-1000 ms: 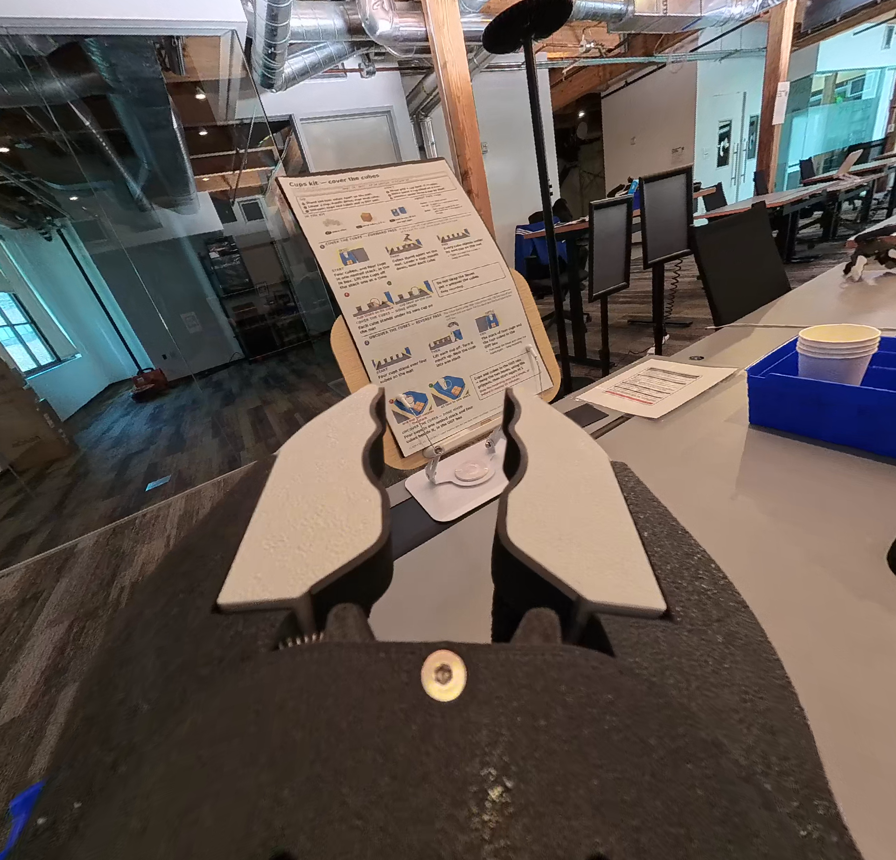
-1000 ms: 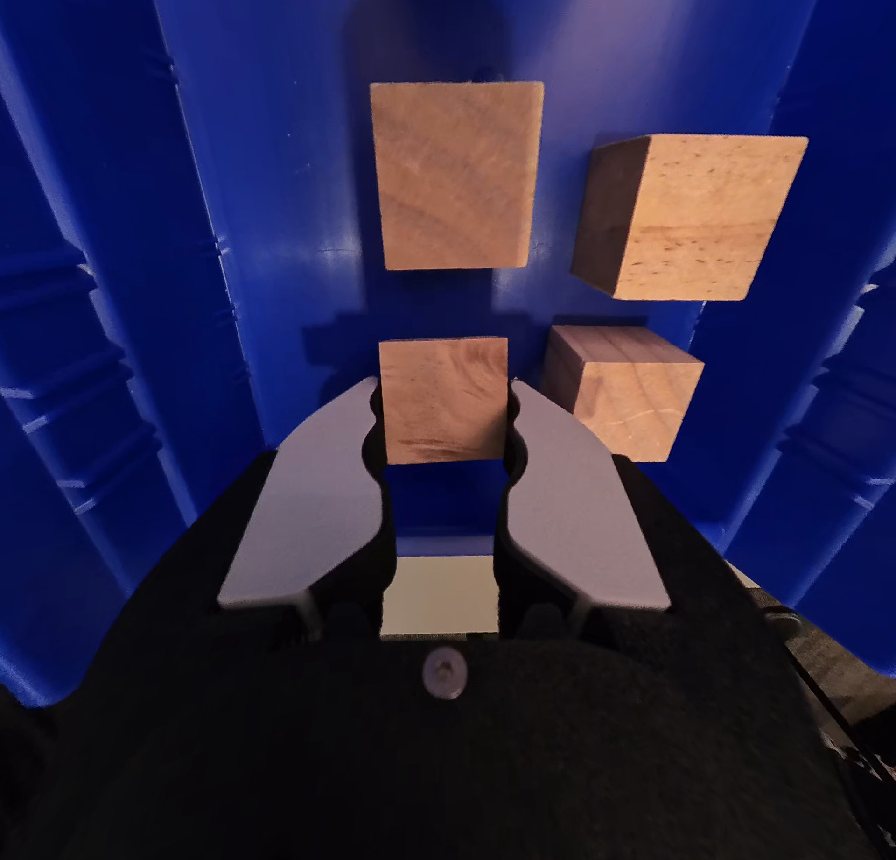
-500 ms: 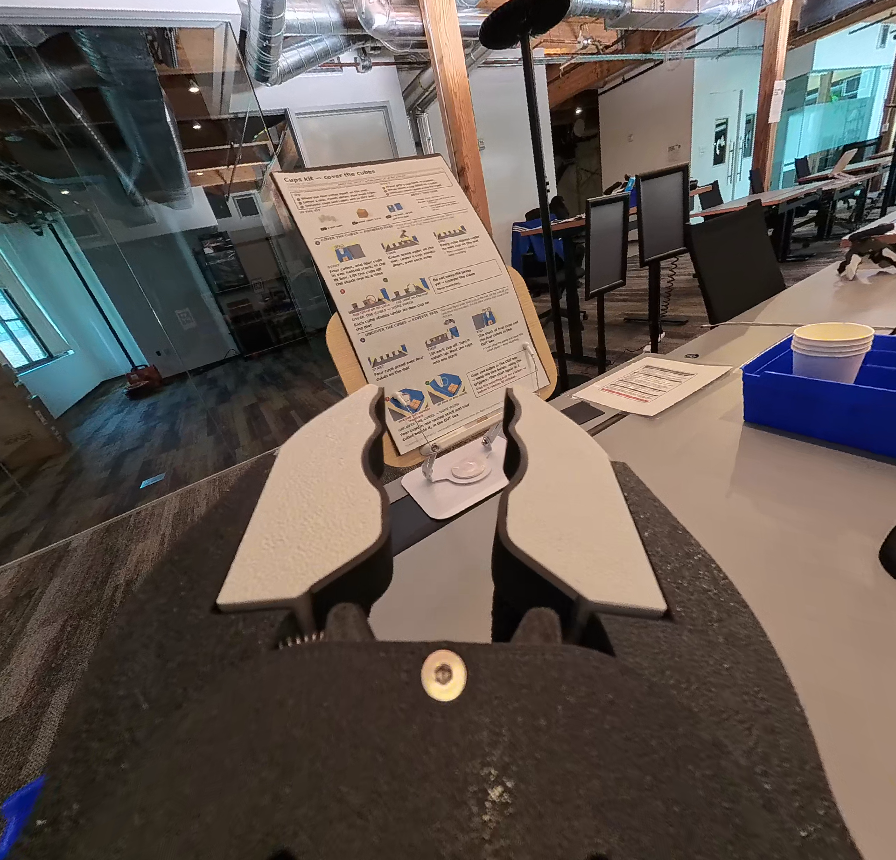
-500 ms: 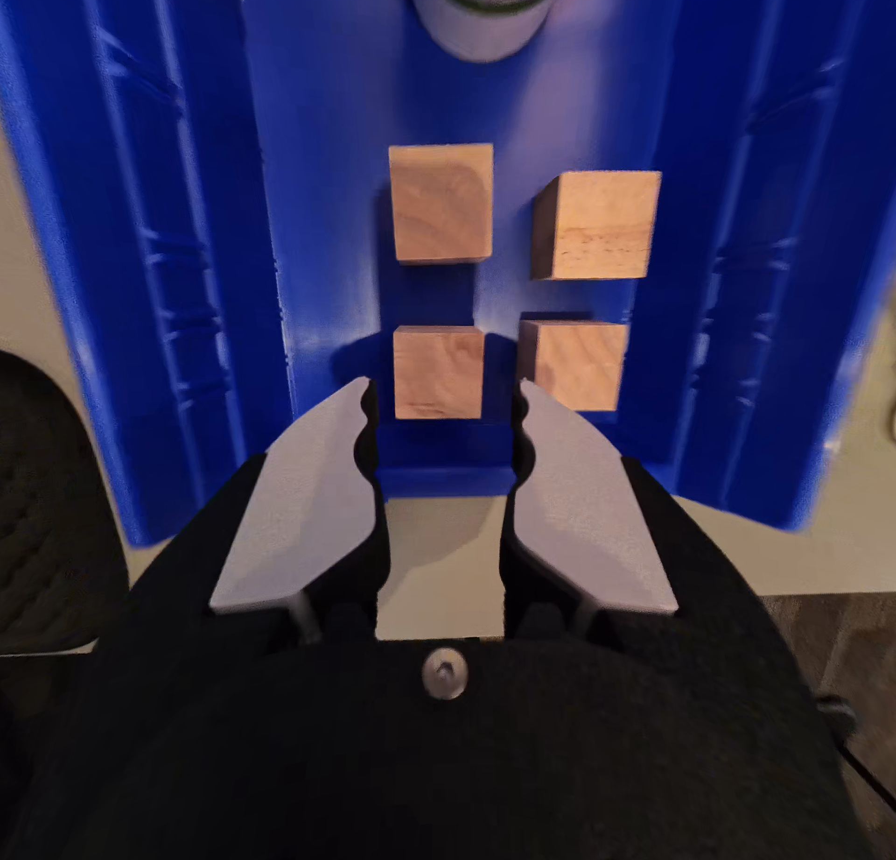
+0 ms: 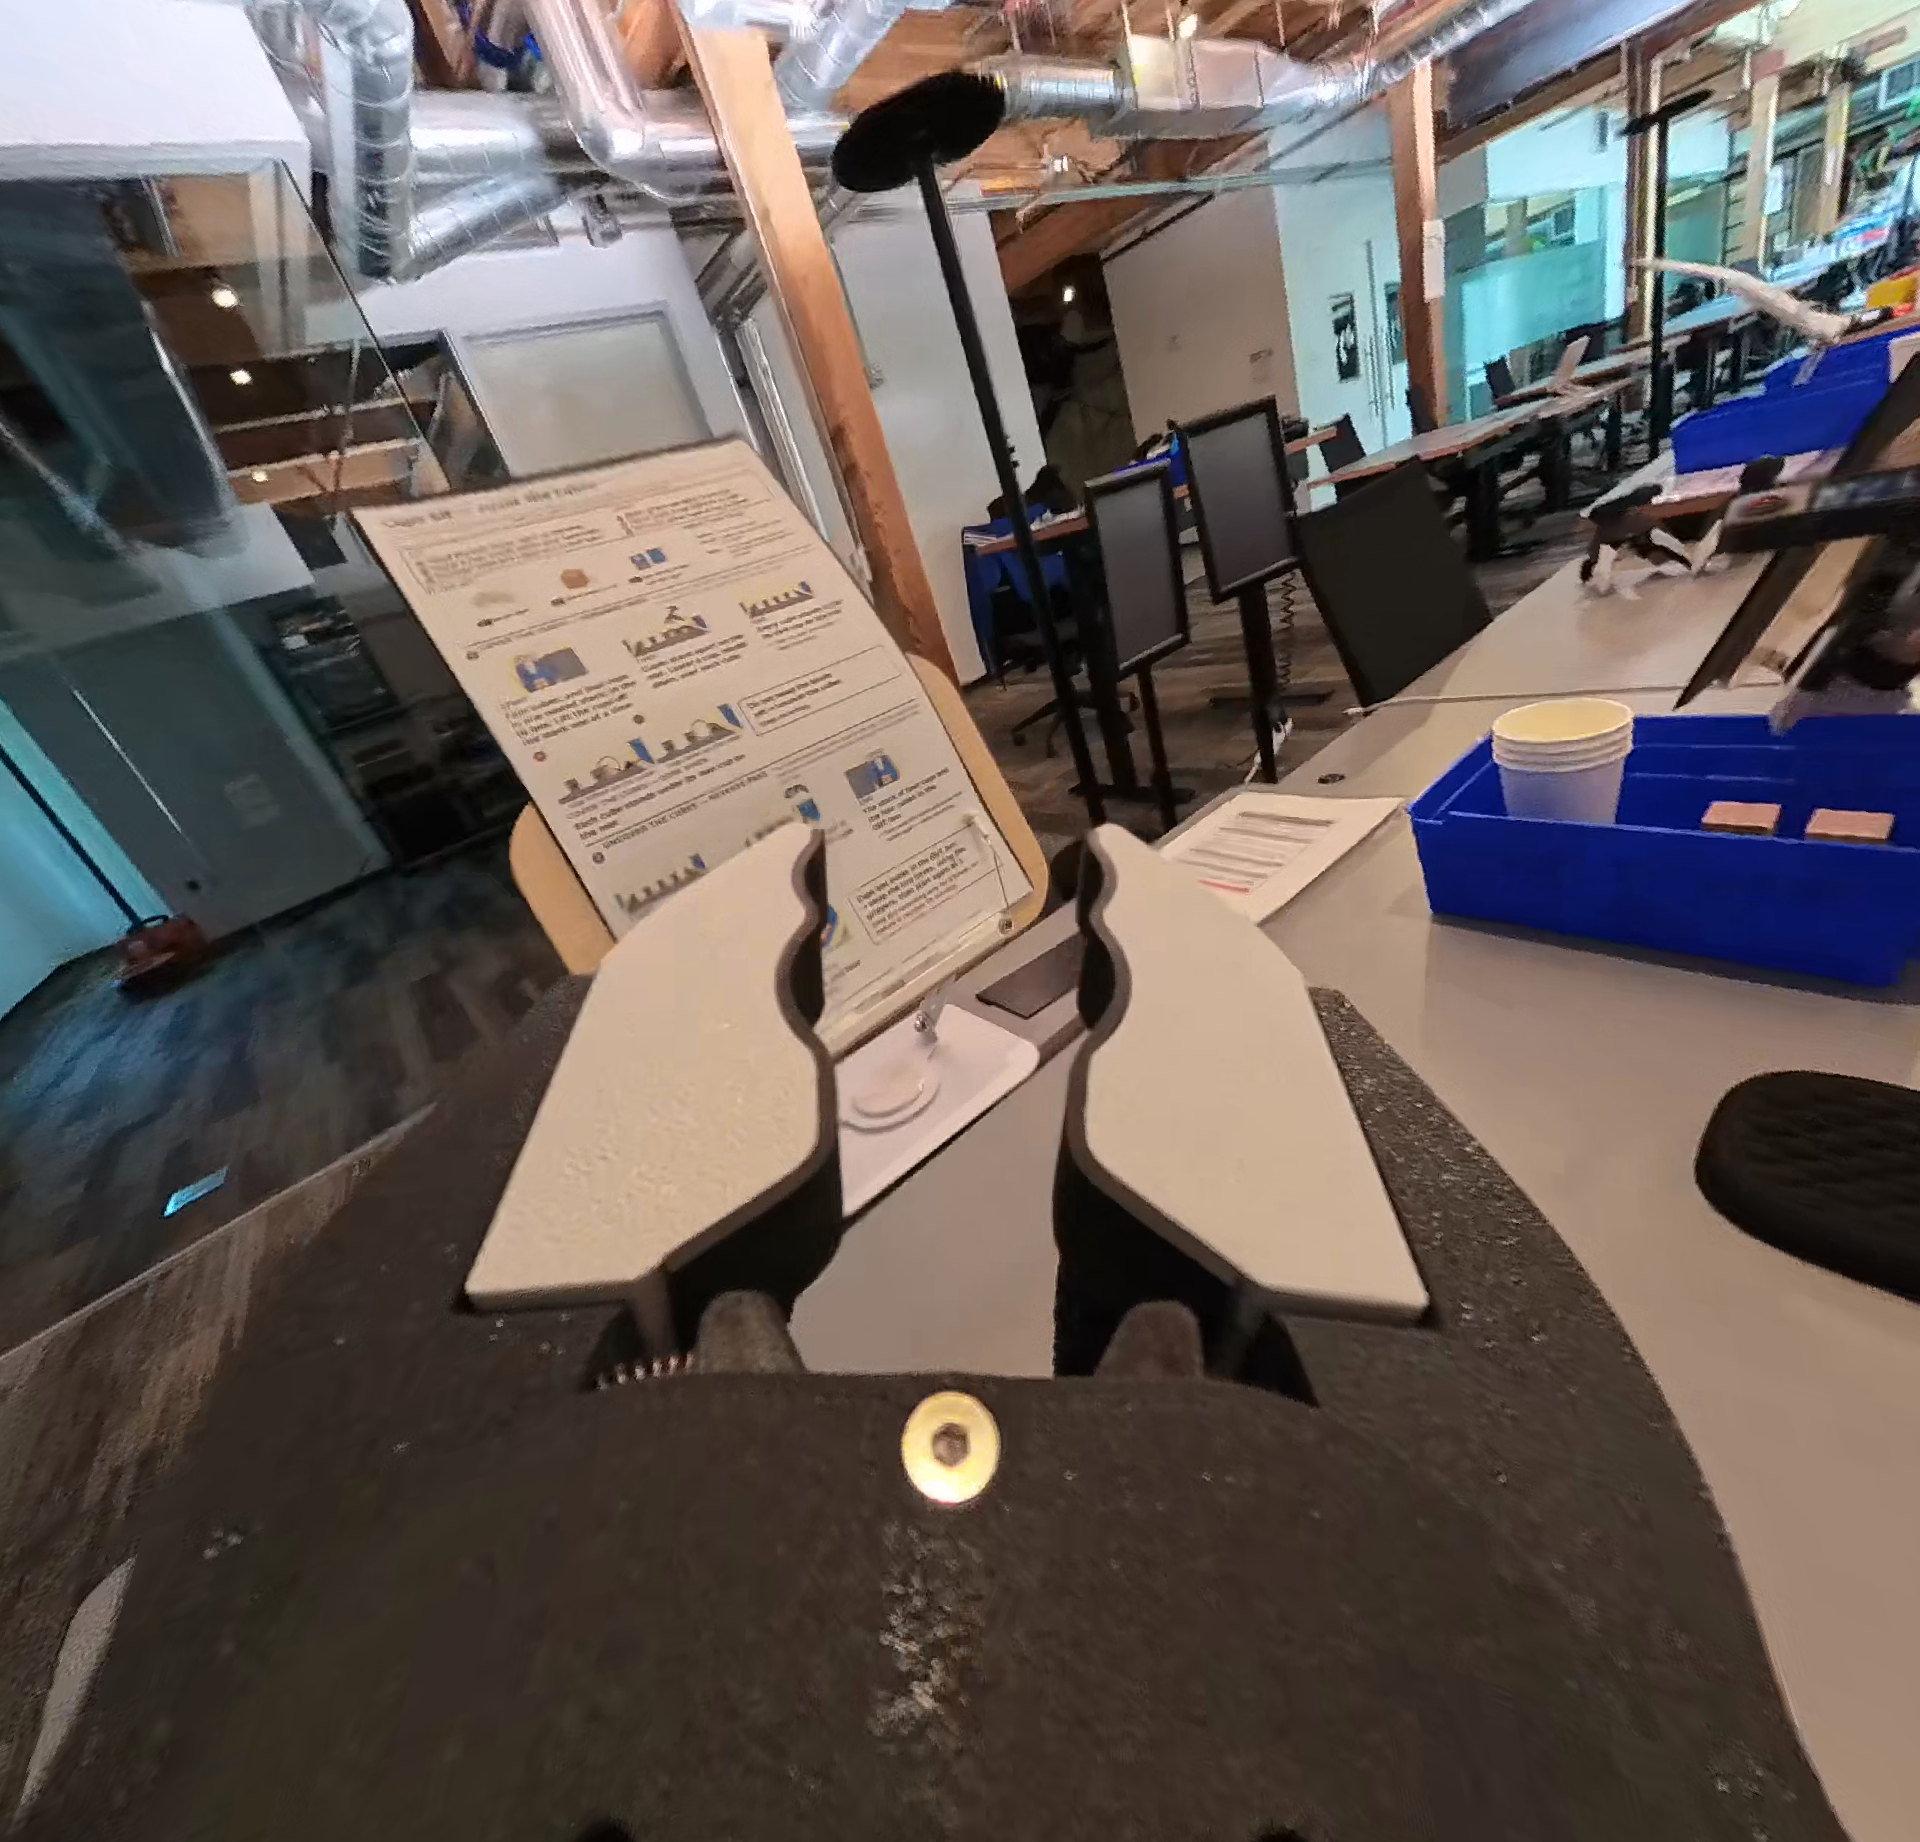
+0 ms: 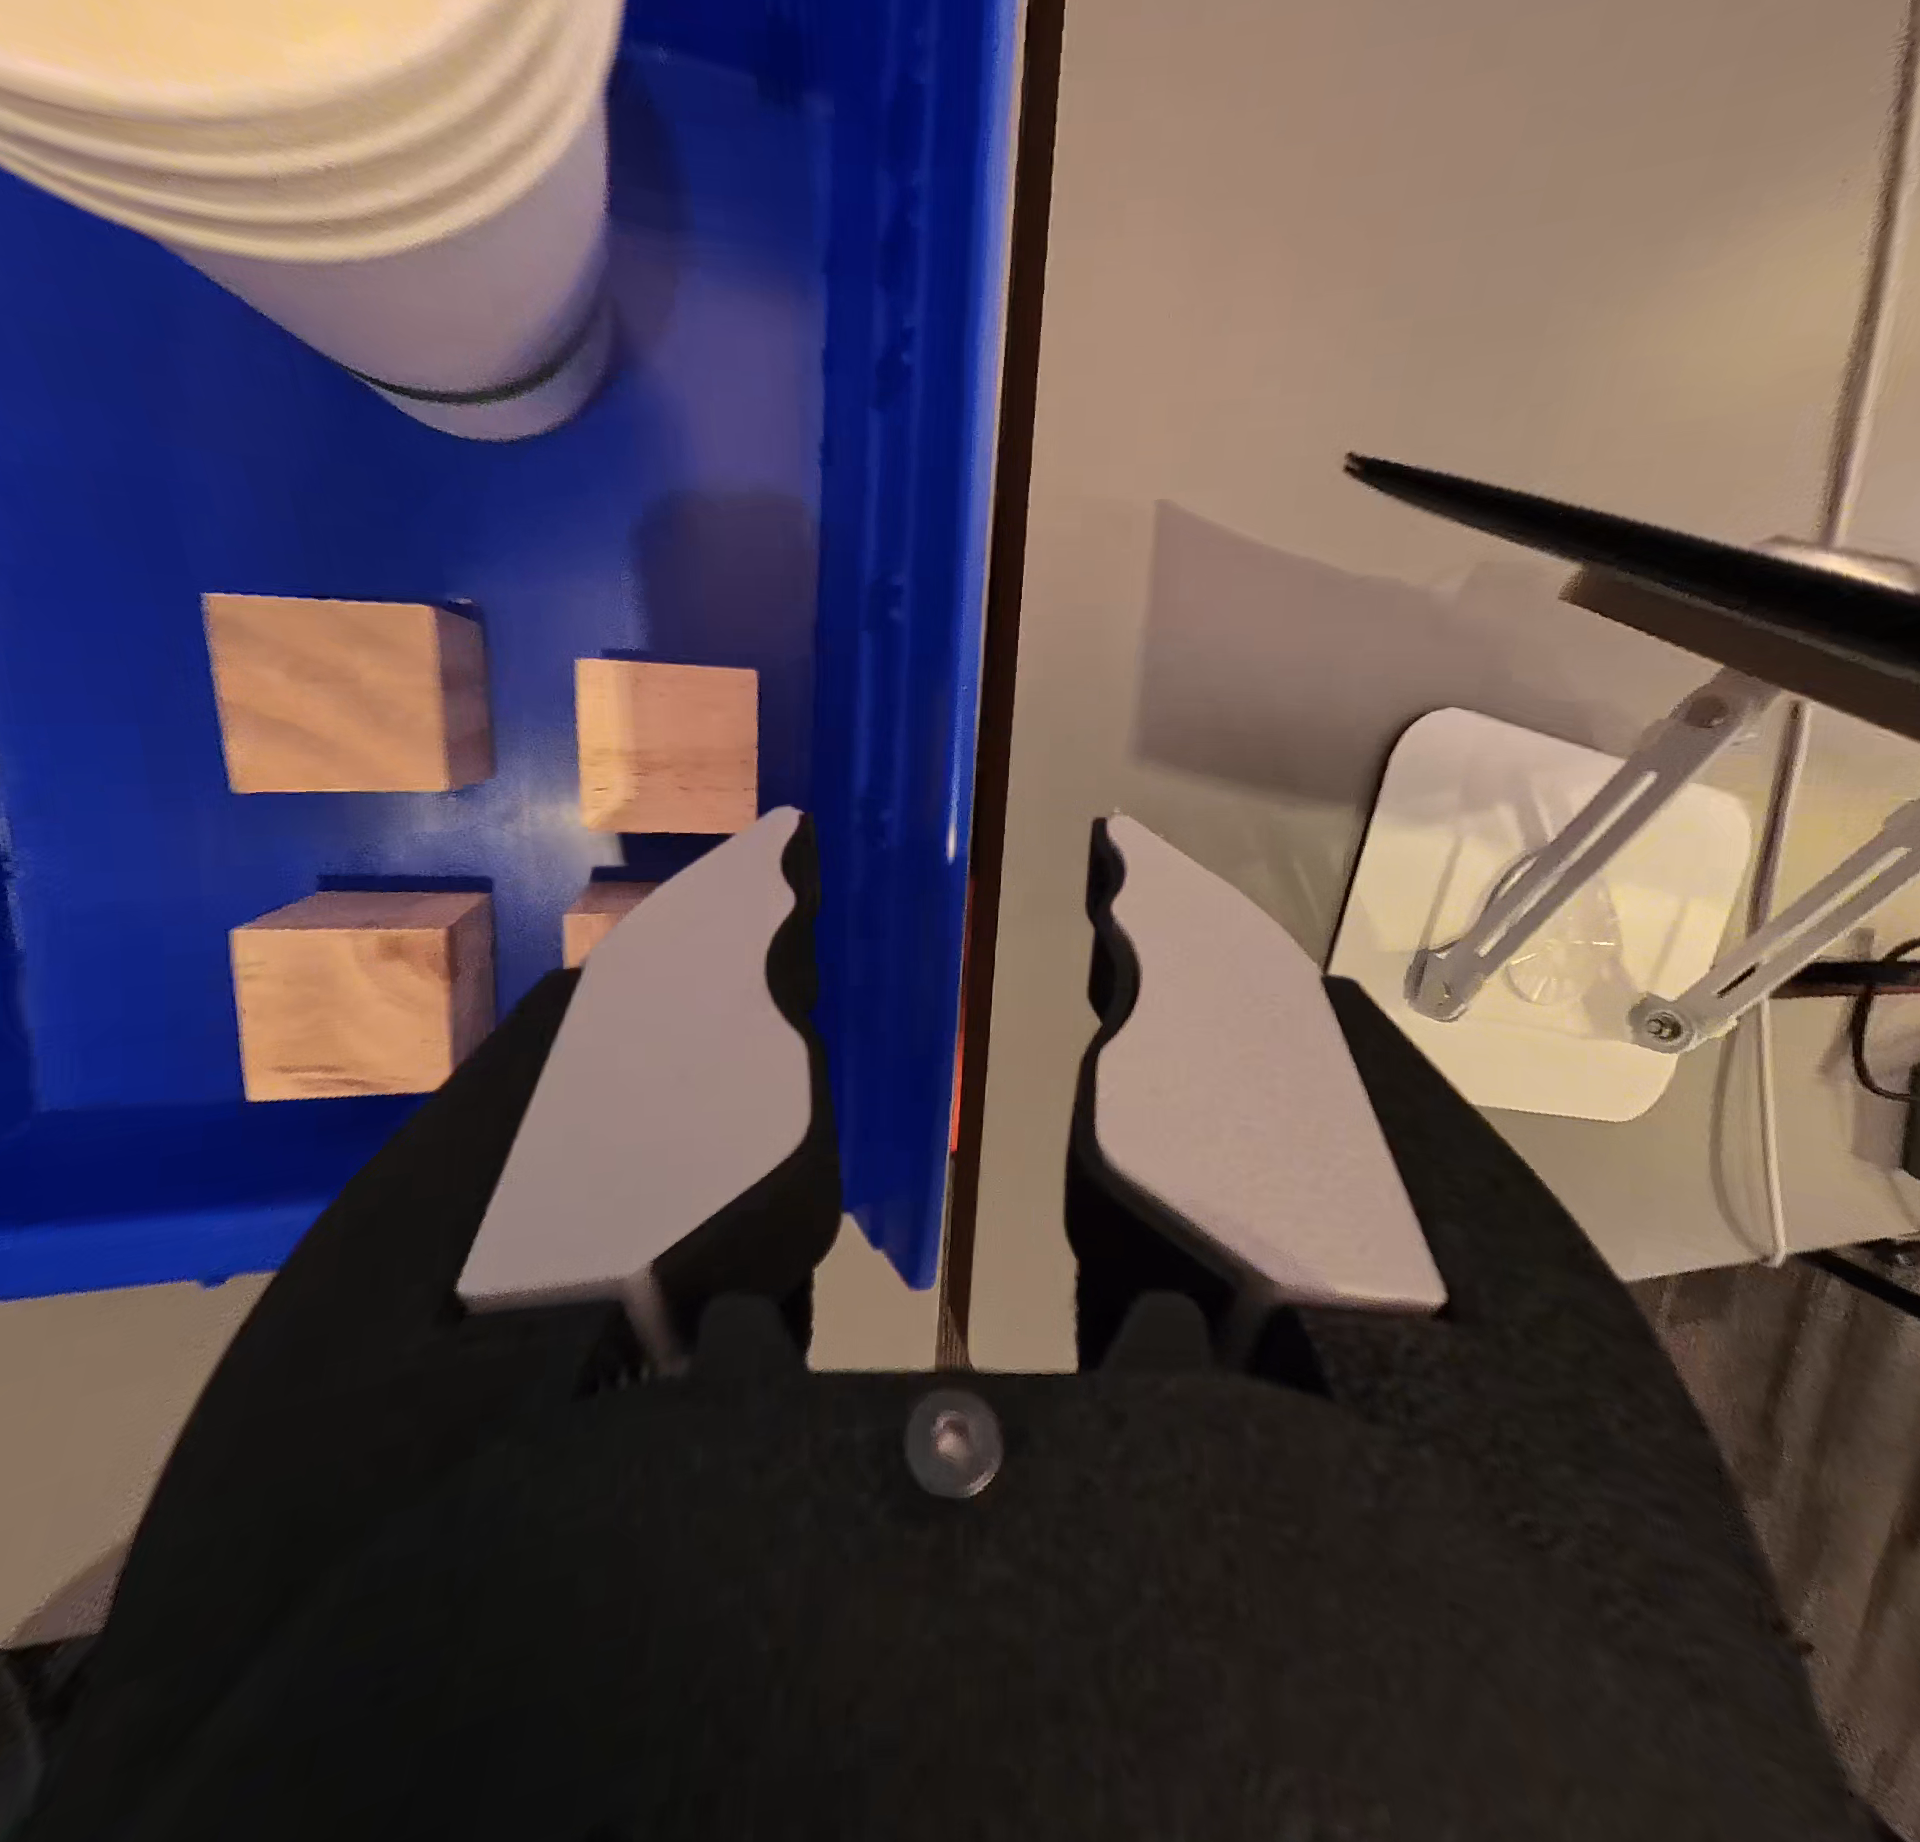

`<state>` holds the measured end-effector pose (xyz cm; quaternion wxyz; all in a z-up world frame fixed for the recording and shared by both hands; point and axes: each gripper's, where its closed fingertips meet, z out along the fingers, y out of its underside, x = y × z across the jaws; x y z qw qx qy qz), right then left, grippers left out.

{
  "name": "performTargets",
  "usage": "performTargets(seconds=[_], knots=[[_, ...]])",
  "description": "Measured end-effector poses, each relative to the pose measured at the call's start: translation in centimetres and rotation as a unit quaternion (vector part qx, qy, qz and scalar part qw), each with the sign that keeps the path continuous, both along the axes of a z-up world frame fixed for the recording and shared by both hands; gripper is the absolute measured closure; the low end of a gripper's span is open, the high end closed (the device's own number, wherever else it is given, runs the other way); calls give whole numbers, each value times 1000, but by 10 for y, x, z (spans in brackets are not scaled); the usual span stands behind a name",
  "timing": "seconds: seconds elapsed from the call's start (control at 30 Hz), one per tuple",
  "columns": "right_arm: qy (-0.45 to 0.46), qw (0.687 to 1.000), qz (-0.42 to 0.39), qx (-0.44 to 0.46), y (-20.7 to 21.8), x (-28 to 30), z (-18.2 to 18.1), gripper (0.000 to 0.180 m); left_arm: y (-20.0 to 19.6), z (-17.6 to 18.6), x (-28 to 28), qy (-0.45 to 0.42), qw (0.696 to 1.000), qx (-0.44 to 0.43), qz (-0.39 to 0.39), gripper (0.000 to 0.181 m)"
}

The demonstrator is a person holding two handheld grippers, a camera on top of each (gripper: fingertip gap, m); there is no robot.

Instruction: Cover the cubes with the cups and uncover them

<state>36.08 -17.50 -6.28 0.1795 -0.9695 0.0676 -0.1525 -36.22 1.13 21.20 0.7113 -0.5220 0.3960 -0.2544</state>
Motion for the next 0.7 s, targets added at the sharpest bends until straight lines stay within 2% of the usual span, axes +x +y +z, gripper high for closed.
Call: performTargets(seconds=[0.17,0.3,0.33,0.4,0.47,0.6,0.7], knots=[[96,993,-31,-54,10,4,-40,131,-3,0,-26,32,997,-26,58,134],[146,984,-42,-94,11,3,-65,150,9,-28,-80,102,980,-82,152,132],[172,980,-37,-96,13,-2,-70,162,17,-40,-99,123,969,-101,191,132],[199,974,-41,-99,15,-6,-72,169,32,-72,-137,161,939,-156,260,129],[239,965,-49,-91,16,-11,-72,175,37,-117,-164,217,906,-216,292,122],[250,962,-50,-95,14,-13,-72,175,44,-191,-204,279,850,-269,357,116],[252,961,-50,-104,13,-16,-72,175,53,-228,-206,265,837,-308,366,112]])
